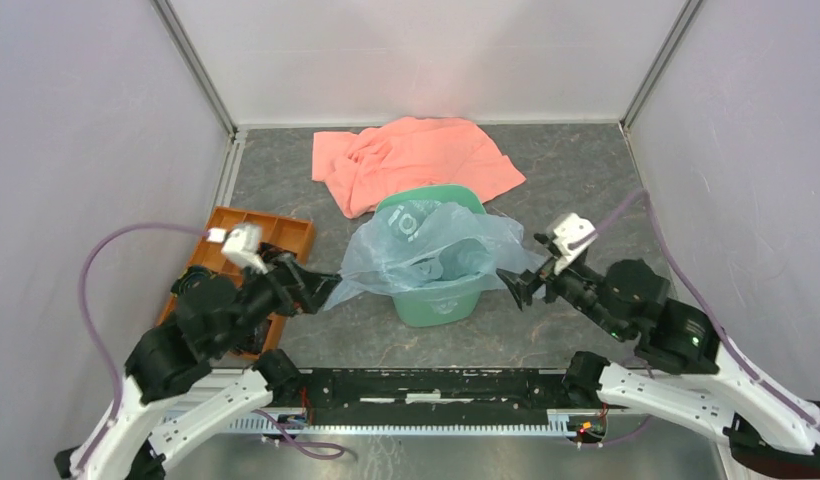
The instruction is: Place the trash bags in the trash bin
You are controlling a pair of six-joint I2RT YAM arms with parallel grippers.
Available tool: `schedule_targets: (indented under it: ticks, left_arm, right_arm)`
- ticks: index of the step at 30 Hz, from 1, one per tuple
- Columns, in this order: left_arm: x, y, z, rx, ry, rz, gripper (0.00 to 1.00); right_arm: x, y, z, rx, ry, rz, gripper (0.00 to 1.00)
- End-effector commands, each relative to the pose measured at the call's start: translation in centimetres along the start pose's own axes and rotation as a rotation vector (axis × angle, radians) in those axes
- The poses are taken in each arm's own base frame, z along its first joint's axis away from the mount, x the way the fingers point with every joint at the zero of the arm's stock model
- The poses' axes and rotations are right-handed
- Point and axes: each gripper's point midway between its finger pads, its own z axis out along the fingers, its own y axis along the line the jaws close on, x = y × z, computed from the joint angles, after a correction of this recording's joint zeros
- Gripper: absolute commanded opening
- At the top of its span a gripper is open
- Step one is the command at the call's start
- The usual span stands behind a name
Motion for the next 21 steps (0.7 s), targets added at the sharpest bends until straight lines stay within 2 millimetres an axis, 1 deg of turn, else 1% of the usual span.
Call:
schedule_targets:
  ticks: [1,4,5,6,7,9,10,11,13,14,15,16,18,20,21]
  left_arm:
    - [0.8,0.7,3.2,-0.081,0.121,0.267,0.96]
    - [0.9,1.9,4.8,-0.172,0.151,0.326,0.95]
    - [1.1,2.0,5.3,-0.182,0.161,0.337,0.94]
    - [1.3,1.9,5.7,-0.179,0.176,0.345,0.93]
    - [1.6,1.6,6.2,-0.168,0.187,0.352,0.92]
    - [1.8,1.7,6.8,-0.173,0.192,0.357,0.91]
    - [1.7,1.9,7.0,-0.185,0.188,0.36,0.89]
    - [1.6,2.1,7.2,-0.202,0.181,0.364,0.87]
    - [1.2,2.4,7.4,-0.23,0.167,0.371,0.78]
    - [0.9,2.5,7.6,-0.24,0.163,0.379,0.71]
    - [0.7,2.5,7.7,-0.248,0.157,0.384,0.62]
    - [0.4,2.4,7.8,-0.253,0.153,0.39,0.57]
    - [0.1,2.1,8.0,-0.245,0.144,0.401,0.55]
    - [-0.2,1.5,8.2,-0.221,0.133,0.407,0.45]
    - [-0.4,1.3,8.4,-0.211,0.123,0.408,0.4]
  right_arm:
    - [-2.0,-1.0,2.6,0.074,0.019,-0.138,0.98]
    - [-1.8,-1.0,4.5,0.106,0.059,-0.174,0.98]
    - [-1.9,-1.2,4.9,0.123,0.064,-0.176,0.98]
    - [-2.1,-1.6,5.2,0.161,0.064,-0.165,0.98]
    - [-2.5,-2.4,5.3,0.219,0.057,-0.139,0.98]
    - [-3.2,-3.3,5.5,0.29,0.048,-0.091,0.98]
    - [-3.8,-3.4,5.6,0.304,0.041,-0.079,0.96]
    - [-4.1,-3.7,5.7,0.323,0.042,-0.076,0.9]
    - [-4.8,-4.1,6.0,0.359,0.046,-0.077,0.79]
    - [-5.1,-4.4,6.0,0.381,0.047,-0.076,0.73]
    - [-5.4,-4.5,6.0,0.391,0.047,-0.078,0.7]
    - [-5.7,-4.6,6.1,0.393,0.044,-0.082,0.68]
    - [-6.3,-4.5,6.1,0.386,0.032,-0.083,0.66]
    - [-6.7,-4.5,6.2,0.385,0.022,-0.092,0.63]
    - [-6.9,-4.6,6.3,0.389,0.021,-0.101,0.58]
